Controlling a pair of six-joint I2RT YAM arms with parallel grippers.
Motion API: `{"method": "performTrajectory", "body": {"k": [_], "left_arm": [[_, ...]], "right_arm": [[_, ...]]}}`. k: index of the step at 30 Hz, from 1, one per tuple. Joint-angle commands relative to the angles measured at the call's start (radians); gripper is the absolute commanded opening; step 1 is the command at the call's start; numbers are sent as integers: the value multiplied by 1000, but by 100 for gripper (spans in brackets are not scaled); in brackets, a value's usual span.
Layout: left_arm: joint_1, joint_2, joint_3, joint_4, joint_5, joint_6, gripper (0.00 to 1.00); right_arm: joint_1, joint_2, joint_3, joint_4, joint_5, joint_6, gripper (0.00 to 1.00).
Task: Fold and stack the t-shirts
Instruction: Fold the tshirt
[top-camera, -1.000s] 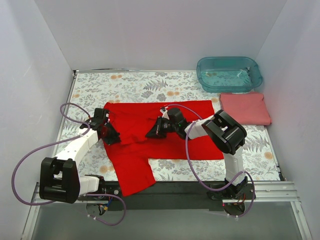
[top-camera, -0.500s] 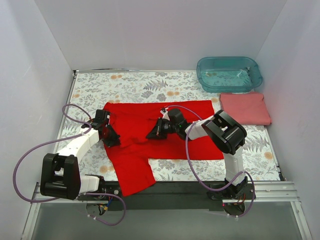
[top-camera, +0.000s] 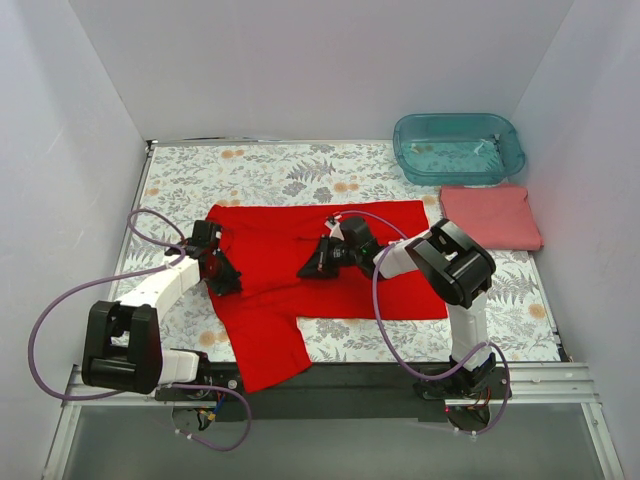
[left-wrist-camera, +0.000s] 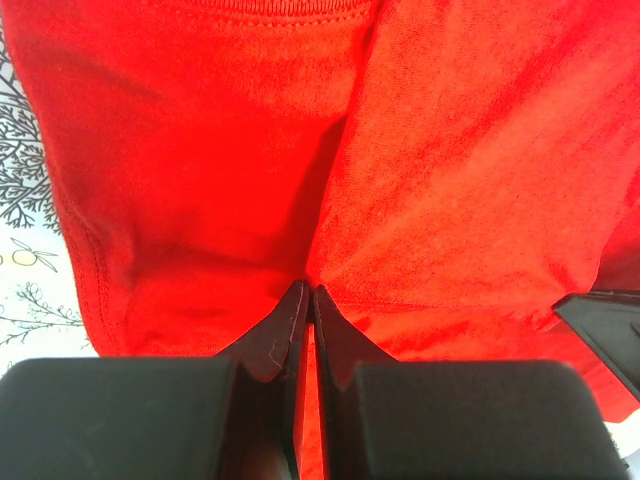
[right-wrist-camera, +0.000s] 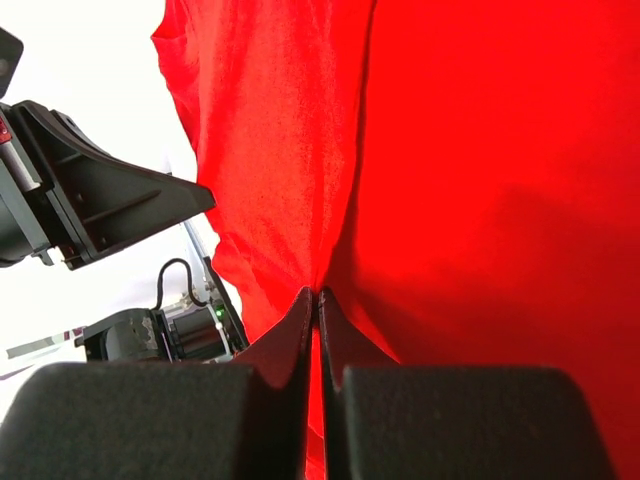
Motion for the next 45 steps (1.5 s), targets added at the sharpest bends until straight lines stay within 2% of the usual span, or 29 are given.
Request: {"method": "performTrajectory", "body": {"k": [1, 15, 20, 27, 30, 31, 33, 34, 35, 36, 39, 45], "left_arm": [[-1, -22, 48, -27, -8, 11, 2], [-1, -56, 160, -128, 34, 46, 3], [-1, -32, 131, -131, 42, 52, 5], [-1, -12, 31, -84, 43, 38, 14], [-1, -21, 28, -82, 29, 38, 22], [-1, -25, 34, -85, 26, 38, 29], [-1, -35, 68, -94, 5, 40, 37], [-1, -47, 80, -99, -4, 38, 41], [-1, -51, 94, -102, -15, 38, 48], [-1, -56, 129, -102, -35, 38, 49], [2, -39, 202, -78, -93, 32, 50], [11, 154, 327, 65, -106, 60, 50]], "right_arm": [[-11, -34, 8, -15, -25, -31, 5], [-11, -55, 48, -54, -82, -20, 9], [-11, -46, 53, -71, -88, -29, 10], [-25, -31, 33, -89, -82, -60, 13], [-32, -22, 51, -126, -98, -91, 18], [-32, -23, 67, -136, -102, -104, 22], [-40, -34, 88, -213, -97, -169, 29], [-42, -52, 114, -248, -74, -201, 36], [-51, -66, 128, -340, -56, -277, 38], [-55, -80, 142, -385, -5, -319, 39], [-100, -140, 196, -564, 122, -480, 43], [-291, -258, 167, -638, 257, -649, 42]]}}
